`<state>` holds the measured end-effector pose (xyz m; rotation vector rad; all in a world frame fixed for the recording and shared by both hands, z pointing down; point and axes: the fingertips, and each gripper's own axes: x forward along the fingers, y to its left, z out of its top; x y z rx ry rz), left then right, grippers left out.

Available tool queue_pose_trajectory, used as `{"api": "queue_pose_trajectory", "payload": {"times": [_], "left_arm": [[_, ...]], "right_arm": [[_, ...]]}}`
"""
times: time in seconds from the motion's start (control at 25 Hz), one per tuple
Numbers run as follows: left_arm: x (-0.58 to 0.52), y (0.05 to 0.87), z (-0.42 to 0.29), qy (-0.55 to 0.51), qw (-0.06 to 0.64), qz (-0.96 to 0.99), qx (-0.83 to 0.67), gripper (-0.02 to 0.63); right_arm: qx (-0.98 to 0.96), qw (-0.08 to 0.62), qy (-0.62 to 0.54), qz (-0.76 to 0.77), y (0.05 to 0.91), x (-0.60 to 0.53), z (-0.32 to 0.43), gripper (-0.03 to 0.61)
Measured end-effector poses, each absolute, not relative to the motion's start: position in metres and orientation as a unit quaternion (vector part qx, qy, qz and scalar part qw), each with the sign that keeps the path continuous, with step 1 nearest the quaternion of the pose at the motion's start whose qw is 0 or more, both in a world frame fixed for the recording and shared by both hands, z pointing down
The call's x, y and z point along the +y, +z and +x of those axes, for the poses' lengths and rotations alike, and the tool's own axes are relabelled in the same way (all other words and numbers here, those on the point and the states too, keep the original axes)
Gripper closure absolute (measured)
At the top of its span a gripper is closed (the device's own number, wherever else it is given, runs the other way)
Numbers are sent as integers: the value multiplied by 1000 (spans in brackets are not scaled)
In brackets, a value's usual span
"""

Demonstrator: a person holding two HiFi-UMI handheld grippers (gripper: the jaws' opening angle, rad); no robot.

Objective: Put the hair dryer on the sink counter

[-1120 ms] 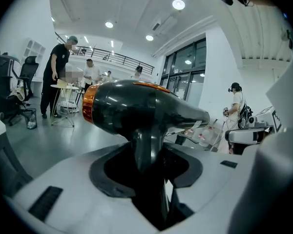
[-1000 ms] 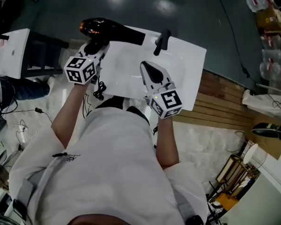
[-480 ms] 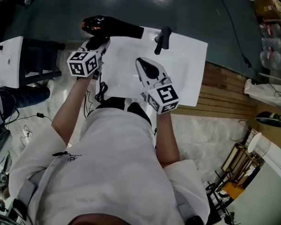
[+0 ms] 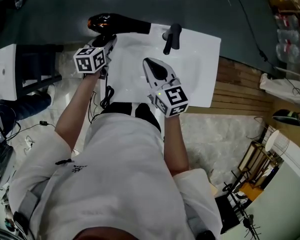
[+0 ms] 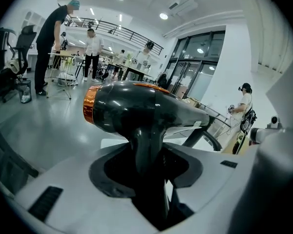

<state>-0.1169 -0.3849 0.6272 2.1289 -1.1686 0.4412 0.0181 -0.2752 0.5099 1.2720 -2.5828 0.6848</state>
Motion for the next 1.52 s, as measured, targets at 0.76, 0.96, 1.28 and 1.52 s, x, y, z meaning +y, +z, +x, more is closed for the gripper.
{"api": "queue_pose_trajectory", "payload": {"times": [0.76, 0.96, 1.28, 1.52], "left_arm": [[-391, 677, -113, 200, 362, 794, -445, 440], [-392, 686, -110, 204, 374, 786, -449, 442], [-387, 696, -111, 208, 385, 777, -453, 442], [-383, 705, -110, 212, 388, 772, -457, 442]], "right_arm": [[-851, 135, 264, 433, 571, -304, -12, 571], [-850, 137, 269, 432, 575, -310, -12, 571], [-848, 143, 276, 430, 583, -309, -14, 571], [-847, 146, 279, 428, 591, -306, -12, 571]]}}
